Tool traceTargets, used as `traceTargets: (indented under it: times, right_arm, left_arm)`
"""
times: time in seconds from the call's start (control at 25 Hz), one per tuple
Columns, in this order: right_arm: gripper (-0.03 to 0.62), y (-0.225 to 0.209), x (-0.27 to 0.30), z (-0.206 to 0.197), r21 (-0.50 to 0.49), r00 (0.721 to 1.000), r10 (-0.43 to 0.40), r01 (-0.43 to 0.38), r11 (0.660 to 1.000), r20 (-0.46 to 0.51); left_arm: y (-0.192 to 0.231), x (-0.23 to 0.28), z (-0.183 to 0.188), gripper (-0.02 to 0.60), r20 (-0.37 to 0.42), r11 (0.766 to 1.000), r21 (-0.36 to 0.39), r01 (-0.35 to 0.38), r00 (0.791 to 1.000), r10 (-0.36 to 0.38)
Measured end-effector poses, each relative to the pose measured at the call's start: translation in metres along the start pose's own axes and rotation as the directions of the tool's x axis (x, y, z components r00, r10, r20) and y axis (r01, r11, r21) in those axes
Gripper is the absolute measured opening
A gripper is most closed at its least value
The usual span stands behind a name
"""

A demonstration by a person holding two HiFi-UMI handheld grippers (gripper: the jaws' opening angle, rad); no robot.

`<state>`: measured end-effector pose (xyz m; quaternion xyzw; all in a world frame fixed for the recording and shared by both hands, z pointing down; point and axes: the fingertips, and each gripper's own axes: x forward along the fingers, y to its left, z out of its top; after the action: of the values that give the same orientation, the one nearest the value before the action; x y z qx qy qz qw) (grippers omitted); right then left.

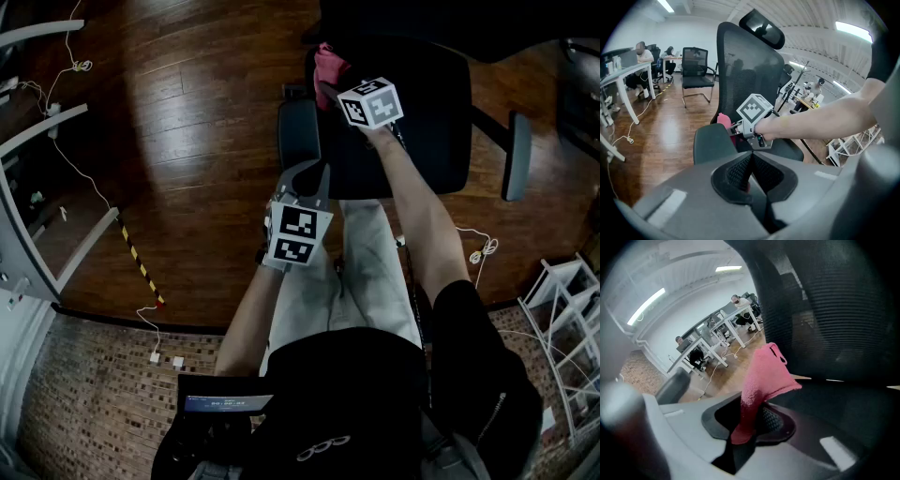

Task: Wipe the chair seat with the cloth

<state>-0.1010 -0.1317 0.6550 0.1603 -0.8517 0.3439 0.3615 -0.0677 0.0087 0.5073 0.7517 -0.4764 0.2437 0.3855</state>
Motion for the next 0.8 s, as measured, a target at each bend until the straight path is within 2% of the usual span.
traceTargets:
  times: [0.16, 0.32, 0.48, 0.64, 0.8]
  right_arm:
    - [0.066, -0.016, 0.034, 0.004, 0.038, 0.998, 0.066, -0.065, 0.997, -0.003]
    - [0.066, -0.045, 0.049, -0.004, 0.043, 0.997, 0.06, -0.059, 0.997, -0.038]
    - [0.066, -0.077, 0.04, -0.009, 0.088, 0.997, 0.069, -0.066, 0.994, -0.03]
    - [0.066, -0.132, 0.012, -0.021, 0.1, 0.997, -0.052, 0.057, 0.993, -0.05]
    - [0.066, -0.2, -0.03, -0.04, 0.148, 0.981, -0.18, 0.19, 0.97, -0.077]
  left_arm:
    - [-0.002, 0.013, -0.01, -0.006, 0.007, 0.999, -0.045, -0.031, 0.999, 0.031]
    - [0.0, 0.02, -0.012, -0.006, -0.004, 0.996, -0.035, -0.08, 0.997, 0.08]
    - [0.004, 0.02, -0.013, -0.006, -0.019, 0.993, -0.061, -0.106, 0.994, 0.105]
    - [0.006, 0.019, -0.015, -0.006, -0.008, 0.99, -0.048, -0.13, 0.991, 0.13]
    - [0.007, 0.019, -0.016, -0.006, 0.0, 0.987, -0.032, -0.158, 0.987, 0.158]
